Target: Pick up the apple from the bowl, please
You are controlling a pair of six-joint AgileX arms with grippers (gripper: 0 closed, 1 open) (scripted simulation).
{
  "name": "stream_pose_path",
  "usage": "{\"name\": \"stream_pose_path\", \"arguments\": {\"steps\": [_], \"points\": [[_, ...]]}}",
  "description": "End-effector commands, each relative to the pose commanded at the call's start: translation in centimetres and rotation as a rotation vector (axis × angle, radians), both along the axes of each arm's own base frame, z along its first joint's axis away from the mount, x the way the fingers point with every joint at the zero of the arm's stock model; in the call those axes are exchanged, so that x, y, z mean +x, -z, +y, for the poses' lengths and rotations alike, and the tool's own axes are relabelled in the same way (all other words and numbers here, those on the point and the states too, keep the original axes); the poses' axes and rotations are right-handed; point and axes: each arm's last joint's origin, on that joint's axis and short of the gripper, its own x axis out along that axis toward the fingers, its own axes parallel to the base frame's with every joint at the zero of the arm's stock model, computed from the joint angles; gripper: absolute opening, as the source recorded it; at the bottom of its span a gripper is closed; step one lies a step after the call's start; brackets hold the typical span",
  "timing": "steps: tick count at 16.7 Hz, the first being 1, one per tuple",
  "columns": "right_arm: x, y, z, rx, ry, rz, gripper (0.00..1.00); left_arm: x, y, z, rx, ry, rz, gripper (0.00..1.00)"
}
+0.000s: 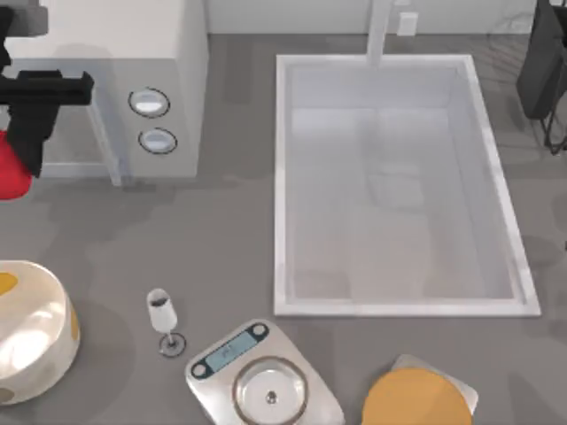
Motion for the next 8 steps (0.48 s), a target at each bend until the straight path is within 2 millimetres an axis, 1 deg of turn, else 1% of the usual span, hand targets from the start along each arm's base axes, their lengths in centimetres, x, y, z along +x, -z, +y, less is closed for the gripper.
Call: {"name": "stream_pose_path", "arguments": {"steps": [2,4,6,7,8], "points": [[0.0,0.0,0.0,0.000,0.000,0.000,1.00,1.0,2.1,-4.7,0.002,-0.006,0.011,0.00],[0.0,0.0,0.0,0.000,0.000,0.000,1.00,1.4,4.2,-8.8,0.006,-0.008,0.018,0.00],[0.0,0.0,0.0,0.000,0.000,0.000,1.00,1.4,5.9,-11.7,0.008,-0.010,0.019,0.00],[0.0,0.0,0.0,0.000,0.000,0.000,1.00,1.4,6.4,-12.5,0.008,-0.010,0.019,0.00],[0.0,0.0,0.0,0.000,0.000,0.000,1.00,1.3,6.7,-12.9,0.008,-0.010,0.019,0.00]]}}
